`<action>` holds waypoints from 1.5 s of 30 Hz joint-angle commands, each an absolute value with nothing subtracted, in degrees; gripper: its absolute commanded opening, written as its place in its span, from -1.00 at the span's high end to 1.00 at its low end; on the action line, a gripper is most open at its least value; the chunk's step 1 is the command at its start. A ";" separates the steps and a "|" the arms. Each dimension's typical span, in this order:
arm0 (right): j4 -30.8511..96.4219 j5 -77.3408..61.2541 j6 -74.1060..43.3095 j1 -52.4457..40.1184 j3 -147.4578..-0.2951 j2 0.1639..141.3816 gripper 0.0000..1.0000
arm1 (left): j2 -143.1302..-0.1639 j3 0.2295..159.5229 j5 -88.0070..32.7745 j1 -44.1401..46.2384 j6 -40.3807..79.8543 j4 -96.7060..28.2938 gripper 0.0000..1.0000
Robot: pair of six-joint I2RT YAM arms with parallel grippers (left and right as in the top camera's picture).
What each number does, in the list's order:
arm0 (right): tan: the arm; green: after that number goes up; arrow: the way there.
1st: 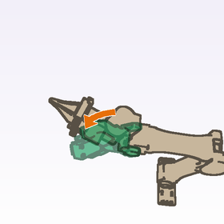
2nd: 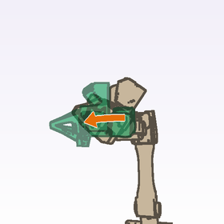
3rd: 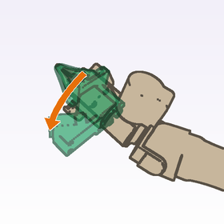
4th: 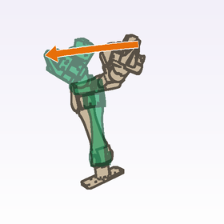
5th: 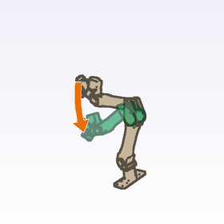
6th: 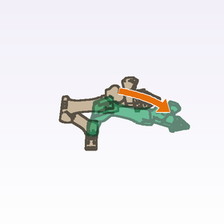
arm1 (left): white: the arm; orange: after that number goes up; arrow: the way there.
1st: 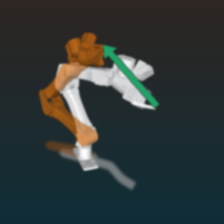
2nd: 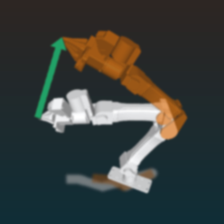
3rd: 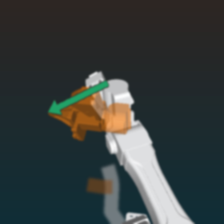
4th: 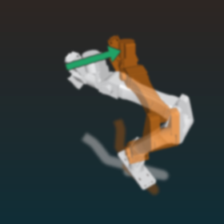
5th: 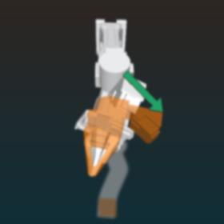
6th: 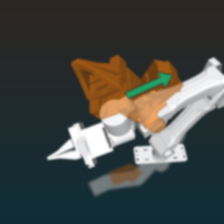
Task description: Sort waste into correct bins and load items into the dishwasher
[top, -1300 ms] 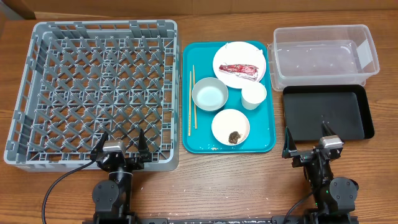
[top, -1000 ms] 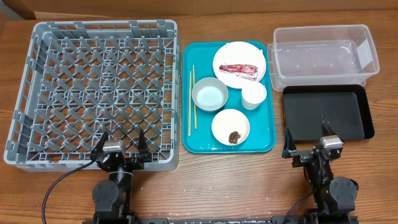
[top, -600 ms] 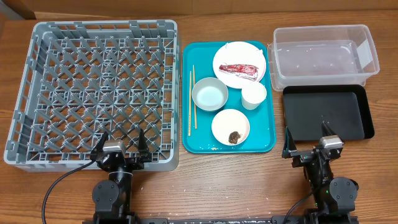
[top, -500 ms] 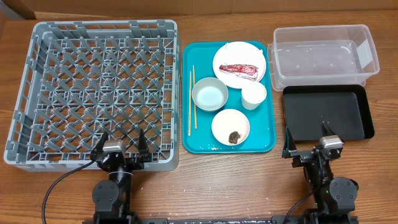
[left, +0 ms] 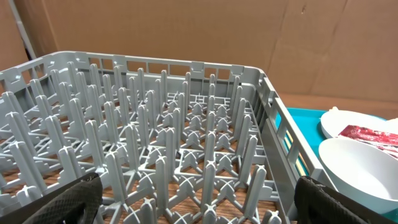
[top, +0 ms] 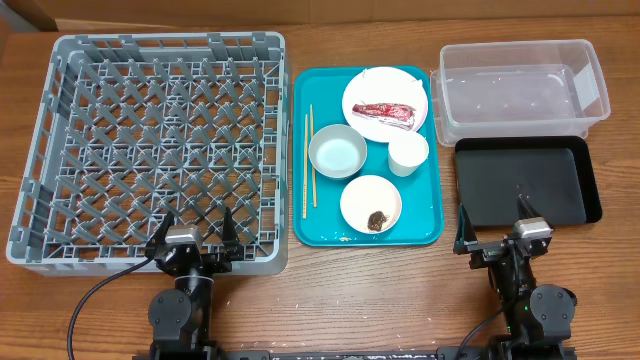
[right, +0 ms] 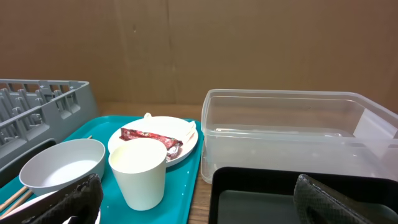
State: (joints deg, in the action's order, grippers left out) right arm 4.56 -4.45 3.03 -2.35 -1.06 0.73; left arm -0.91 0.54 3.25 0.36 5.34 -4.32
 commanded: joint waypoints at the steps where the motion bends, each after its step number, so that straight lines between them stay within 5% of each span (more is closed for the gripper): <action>1: 4.21 -4.12 2.74 -2.61 -0.45 0.16 -1.00 | -0.27 0.27 2.98 0.01 3.81 -4.19 -1.00; 45: 0.45 -10.83 2.74 -2.61 -5.34 0.19 -1.00 | -0.27 4.40 4.45 0.01 6.81 5.91 -1.00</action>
State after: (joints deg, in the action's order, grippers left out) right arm 0.84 -10.28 2.98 -2.35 -1.41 0.73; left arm -0.91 0.75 3.70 0.36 5.61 6.90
